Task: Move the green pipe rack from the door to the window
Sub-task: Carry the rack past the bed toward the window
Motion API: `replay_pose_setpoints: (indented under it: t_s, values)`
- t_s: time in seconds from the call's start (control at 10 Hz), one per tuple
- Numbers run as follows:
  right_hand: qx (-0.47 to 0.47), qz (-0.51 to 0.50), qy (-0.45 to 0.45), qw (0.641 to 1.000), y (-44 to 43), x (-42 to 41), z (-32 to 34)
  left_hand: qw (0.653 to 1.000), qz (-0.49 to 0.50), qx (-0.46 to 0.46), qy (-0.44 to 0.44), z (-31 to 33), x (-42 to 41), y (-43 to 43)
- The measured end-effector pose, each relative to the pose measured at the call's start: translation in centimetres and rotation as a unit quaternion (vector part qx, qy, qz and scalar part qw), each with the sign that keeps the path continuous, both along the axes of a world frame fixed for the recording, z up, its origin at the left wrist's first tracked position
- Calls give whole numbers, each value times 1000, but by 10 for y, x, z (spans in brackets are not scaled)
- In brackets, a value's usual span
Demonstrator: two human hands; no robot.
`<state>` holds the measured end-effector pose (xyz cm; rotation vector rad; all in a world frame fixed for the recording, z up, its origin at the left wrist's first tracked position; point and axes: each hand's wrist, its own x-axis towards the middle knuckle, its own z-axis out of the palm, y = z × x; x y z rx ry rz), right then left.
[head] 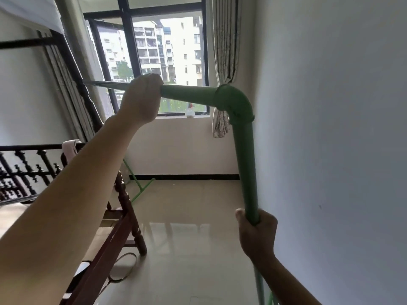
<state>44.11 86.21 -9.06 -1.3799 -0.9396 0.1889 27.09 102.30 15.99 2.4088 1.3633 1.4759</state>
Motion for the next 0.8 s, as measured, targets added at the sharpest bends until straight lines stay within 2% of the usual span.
replay_pose_setpoints:
  t_s: [0.1,0.3,0.6,0.7,0.8]
  values:
    - [13,11,4,1000,37,25,4,999,-26,1,-36,-6,12,30]
    - [15,42,0,999,131,51,6,997,-2,-26,-78,1,29,106]
    - [16,78,23,997,284,48,13,975,-47,-62,-208,6,21,252]
    - [12,92,22,995,319,52,22,985,-54,-8,-163,13,18,300]
    - [11,100,11,995,344,63,33,984,41,31,-171,18,27,312]
